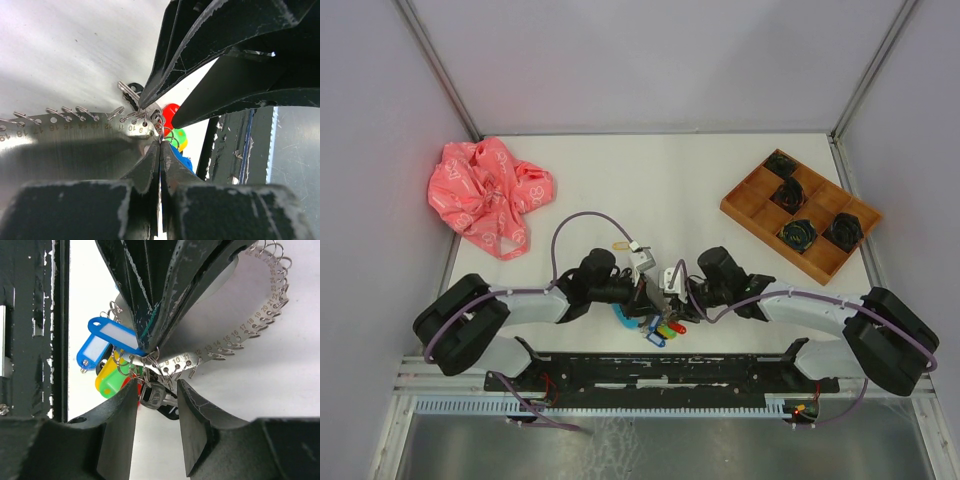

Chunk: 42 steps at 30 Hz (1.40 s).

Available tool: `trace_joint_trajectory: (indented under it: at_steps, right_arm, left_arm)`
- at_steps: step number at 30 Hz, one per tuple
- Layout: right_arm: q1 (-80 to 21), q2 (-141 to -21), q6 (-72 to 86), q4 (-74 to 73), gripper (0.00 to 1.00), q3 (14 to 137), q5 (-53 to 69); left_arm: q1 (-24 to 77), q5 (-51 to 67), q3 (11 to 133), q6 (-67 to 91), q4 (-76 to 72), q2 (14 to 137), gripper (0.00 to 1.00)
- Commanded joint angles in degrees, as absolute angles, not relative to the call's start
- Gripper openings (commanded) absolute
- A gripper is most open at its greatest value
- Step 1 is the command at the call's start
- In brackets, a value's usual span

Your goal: Put the keys on the keyring

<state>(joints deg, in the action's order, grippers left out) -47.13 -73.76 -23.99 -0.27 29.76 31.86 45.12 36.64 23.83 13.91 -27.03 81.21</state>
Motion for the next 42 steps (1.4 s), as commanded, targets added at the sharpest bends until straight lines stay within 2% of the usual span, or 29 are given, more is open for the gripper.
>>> trace_joint_trajectory:
  at_steps: [1, 11, 17, 31, 42]
  right_arm:
    - [-47.1, -72.9, -28.8, 10.2, 0.45, 27.4, 34.8]
    - [-47.1, -73.6, -30.3, 14.8, 0.39, 26.1, 36.2]
    - [-47.1, -74.7, -32.4, 9.4, 0.31, 28.2, 39.4]
    - [-47.3, -76.3, -32.5, 10.3, 0.18, 28.7, 39.6]
    - [-47.6, -77.7, -32.7, 11.1, 0.18, 29.8, 41.8]
  left_arm:
    - [45.3, 39.2, 25.4, 9.7, -26.6, 78.6, 0.03]
    - [45.3, 39.7, 25.5, 9.3, -26.1, 78.5, 0.03]
    - [45.3, 39.2, 25.5, 9.5, -26.1, 78.2, 0.03]
    - [45.3, 39.1, 25.8, 10.0, -25.8, 78.2, 0.03]
    - [45.3, 39.2, 25.9, 10.3, -25.8, 78.0, 0.03]
